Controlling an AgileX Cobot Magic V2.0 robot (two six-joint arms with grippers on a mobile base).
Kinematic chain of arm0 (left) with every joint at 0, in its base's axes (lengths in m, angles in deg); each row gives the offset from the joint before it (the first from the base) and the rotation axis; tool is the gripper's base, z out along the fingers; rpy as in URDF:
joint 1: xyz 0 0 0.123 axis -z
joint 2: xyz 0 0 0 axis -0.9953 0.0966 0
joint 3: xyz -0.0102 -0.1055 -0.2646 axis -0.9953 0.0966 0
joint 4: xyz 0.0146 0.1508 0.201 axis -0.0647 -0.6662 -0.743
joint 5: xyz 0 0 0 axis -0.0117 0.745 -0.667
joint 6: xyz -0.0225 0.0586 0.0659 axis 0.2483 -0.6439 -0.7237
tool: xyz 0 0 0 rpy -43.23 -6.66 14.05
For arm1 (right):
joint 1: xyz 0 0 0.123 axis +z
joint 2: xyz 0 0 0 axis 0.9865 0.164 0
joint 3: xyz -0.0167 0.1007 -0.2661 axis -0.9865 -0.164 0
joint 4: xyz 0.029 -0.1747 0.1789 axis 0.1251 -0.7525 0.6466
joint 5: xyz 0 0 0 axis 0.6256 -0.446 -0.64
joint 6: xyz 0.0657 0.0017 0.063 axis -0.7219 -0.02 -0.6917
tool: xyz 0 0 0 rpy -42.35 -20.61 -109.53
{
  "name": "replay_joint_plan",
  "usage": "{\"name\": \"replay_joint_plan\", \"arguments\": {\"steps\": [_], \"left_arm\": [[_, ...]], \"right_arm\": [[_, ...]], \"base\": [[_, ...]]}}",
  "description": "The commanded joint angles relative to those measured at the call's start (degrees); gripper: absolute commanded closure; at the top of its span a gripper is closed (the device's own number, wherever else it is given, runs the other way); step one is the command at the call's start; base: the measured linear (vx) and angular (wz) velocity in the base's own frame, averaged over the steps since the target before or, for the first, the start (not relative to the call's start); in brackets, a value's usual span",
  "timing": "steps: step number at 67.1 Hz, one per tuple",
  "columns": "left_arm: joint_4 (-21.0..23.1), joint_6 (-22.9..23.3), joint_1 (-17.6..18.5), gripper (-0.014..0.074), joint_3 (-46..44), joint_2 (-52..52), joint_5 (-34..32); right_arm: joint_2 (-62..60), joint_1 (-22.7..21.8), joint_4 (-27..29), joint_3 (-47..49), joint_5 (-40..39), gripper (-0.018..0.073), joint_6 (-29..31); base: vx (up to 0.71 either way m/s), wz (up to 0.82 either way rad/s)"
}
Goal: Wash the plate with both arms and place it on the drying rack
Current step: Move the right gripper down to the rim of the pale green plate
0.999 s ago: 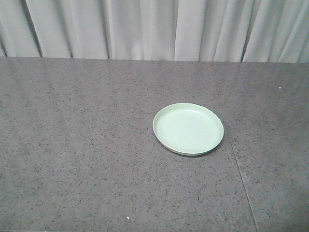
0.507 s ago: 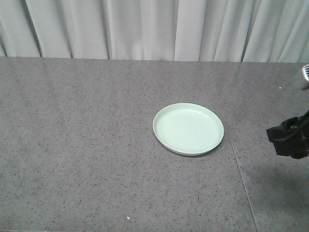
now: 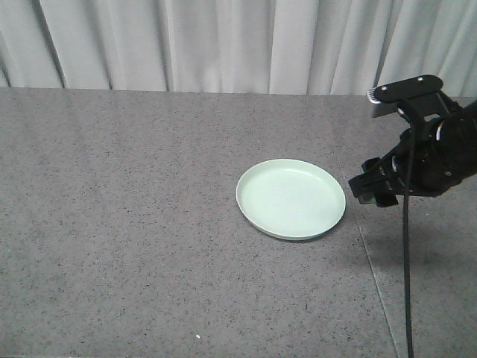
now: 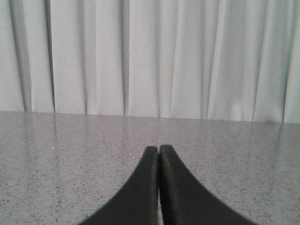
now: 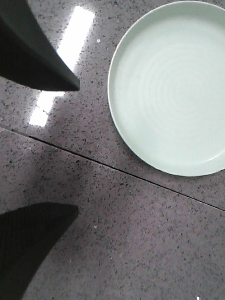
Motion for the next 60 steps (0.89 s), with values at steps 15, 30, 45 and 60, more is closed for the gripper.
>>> {"name": "replay_joint_plan", "arguments": {"steps": [15,30,45,60], "left_arm": [[0.4,0.3,0.0,0.0603,-1.6,-0.8,-4.2],[0.4,0.3,0.0,0.0603,-1.6,-0.8,-4.2],[0.4,0.3,0.0,0.0603,-1.6,-0.8,-4.2],[0.4,0.3,0.0,0.0603,-1.6,-0.8,-4.2]], "right_arm": [[11.3,-0.2,1.1,12.5,2.6,0.0064,-4.6],[19.0,-0.2,1.1,17.9,4.0,0.0064,-6.7],[24.6,-1.7,1.5,22.0,5.2,0.0064,-8.2],[27.2,-2.5,1.6,22.4,4.1,0.0067,-7.5]], "base": [[0.0,0.0],[0.0,0.0],[0.0,0.0],[0.0,0.0]]}}
